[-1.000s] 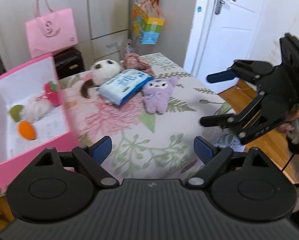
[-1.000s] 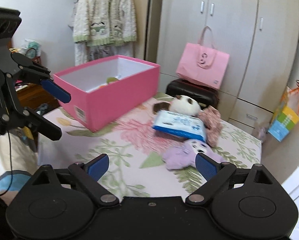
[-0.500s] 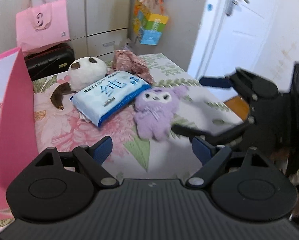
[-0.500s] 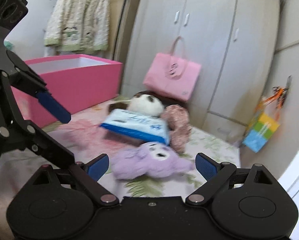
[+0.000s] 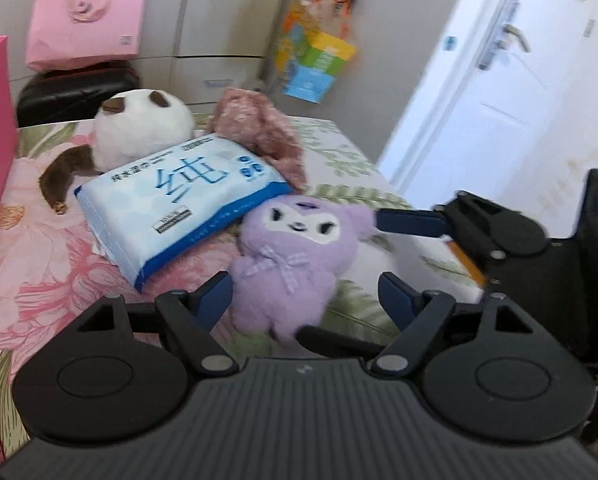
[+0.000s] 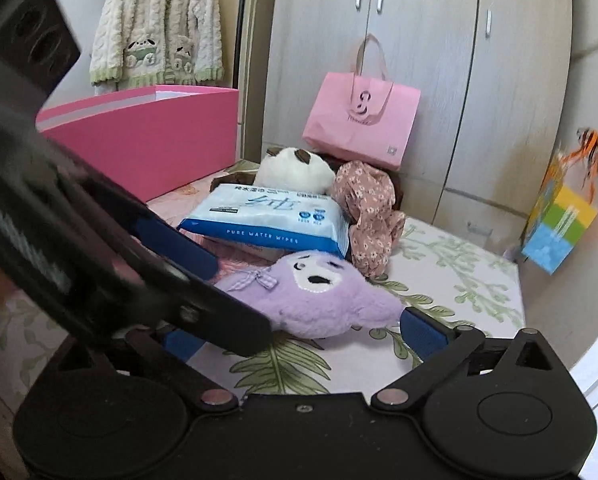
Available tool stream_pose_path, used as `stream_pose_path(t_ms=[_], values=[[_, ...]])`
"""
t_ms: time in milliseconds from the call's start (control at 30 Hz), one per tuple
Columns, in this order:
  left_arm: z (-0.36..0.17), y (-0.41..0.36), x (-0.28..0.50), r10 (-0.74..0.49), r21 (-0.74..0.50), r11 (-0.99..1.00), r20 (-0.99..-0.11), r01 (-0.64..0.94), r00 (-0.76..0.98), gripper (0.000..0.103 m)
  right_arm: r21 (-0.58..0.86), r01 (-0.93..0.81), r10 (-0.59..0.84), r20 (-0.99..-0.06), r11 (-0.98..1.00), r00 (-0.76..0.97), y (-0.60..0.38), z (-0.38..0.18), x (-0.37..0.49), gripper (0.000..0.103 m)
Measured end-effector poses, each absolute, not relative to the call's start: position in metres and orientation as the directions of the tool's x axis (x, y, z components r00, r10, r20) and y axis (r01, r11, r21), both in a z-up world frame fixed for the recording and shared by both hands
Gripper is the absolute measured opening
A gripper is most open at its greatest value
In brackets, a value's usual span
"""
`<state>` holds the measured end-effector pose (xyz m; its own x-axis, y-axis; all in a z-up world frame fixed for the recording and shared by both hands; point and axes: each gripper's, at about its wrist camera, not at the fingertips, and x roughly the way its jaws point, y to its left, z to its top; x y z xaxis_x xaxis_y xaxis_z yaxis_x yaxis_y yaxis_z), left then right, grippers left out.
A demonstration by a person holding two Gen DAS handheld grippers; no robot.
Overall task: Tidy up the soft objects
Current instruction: 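Close the left gripper on the purple plush doll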
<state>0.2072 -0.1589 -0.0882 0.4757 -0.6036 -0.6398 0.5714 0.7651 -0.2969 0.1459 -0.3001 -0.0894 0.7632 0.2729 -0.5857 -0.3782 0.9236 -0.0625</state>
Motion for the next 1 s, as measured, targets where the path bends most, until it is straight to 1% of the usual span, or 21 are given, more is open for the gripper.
stream_pose_path(t_ms=[100, 133, 167, 200, 300, 400, 500, 600, 667, 700, 800, 933, 1000], values=[[-0.094, -0.157, 0.213, -0.621, -0.345, 0.764, -0.623, 0.546, 0.475, 0.079, -0.056, -0.411, 0.293, -0.614, 0.91, 0.733, -0.302, -0.089, 0.149, 0.103], [-0.095, -0.156, 0.214, -0.627, -0.359, 0.76, -0.622, 0.541, 0.469, 0.076, -0.058, -0.421, 0.3, -0.614, 0.905, 0.73, -0.304, -0.089, 0.149, 0.103], [-0.096, -0.156, 0.215, -0.63, -0.365, 0.758, -0.624, 0.54, 0.462, 0.067, -0.061, -0.431, 0.307, -0.612, 0.9, 0.729, -0.305, -0.088, 0.147, 0.103], [-0.097, -0.156, 0.217, -0.625, -0.364, 0.761, -0.63, 0.537, 0.461, 0.061, -0.067, -0.438, 0.311, -0.609, 0.897, 0.73, -0.306, -0.087, 0.146, 0.103], [-0.1, -0.155, 0.218, -0.621, -0.36, 0.765, -0.633, 0.535, 0.462, 0.057, -0.116, -0.46, 0.312, -0.59, 0.88, 0.745, -0.31, -0.081, 0.146, 0.103], [-0.1, -0.154, 0.217, -0.611, -0.361, 0.776, -0.633, 0.517, 0.475, 0.052, -0.091, -0.55, 0.395, -0.601, 0.83, 0.695, -0.313, -0.084, 0.156, 0.103], [-0.102, -0.156, 0.214, -0.596, -0.326, 0.784, -0.636, 0.529, 0.49, 0.051, -0.077, -0.584, 0.414, -0.63, 0.808, 0.657, -0.311, -0.092, 0.171, 0.103], [-0.102, -0.157, 0.214, -0.591, -0.323, 0.787, -0.636, 0.525, 0.495, 0.051, -0.081, -0.629, 0.448, -0.633, 0.774, 0.632, -0.308, -0.095, 0.177, 0.103], [-0.102, -0.157, 0.212, -0.586, -0.315, 0.791, -0.636, 0.525, 0.502, 0.051, -0.075, -0.628, 0.439, -0.651, 0.775, 0.62, -0.305, -0.098, 0.181, 0.103], [-0.102, -0.158, 0.212, -0.584, -0.312, 0.792, -0.636, 0.525, 0.505, 0.051, -0.065, -0.62, 0.436, -0.654, 0.782, 0.618, -0.304, -0.099, 0.181, 0.103], [-0.102, -0.159, 0.211, -0.581, -0.308, 0.795, -0.636, 0.523, 0.508, 0.051, -0.02, -0.578, 0.429, -0.649, 0.815, 0.628, -0.303, -0.101, 0.179, 0.097], [-0.101, -0.159, 0.208, -0.581, -0.303, 0.794, -0.633, 0.526, 0.512, 0.051, -0.015, -0.508, 0.388, -0.628, 0.861, 0.675, -0.298, -0.103, 0.167, 0.094], [-0.102, -0.156, 0.206, -0.597, -0.331, 0.786, -0.624, 0.522, 0.503, 0.051, -0.016, -0.465, 0.354, -0.626, 0.885, 0.695, -0.295, -0.103, 0.162, 0.093]])
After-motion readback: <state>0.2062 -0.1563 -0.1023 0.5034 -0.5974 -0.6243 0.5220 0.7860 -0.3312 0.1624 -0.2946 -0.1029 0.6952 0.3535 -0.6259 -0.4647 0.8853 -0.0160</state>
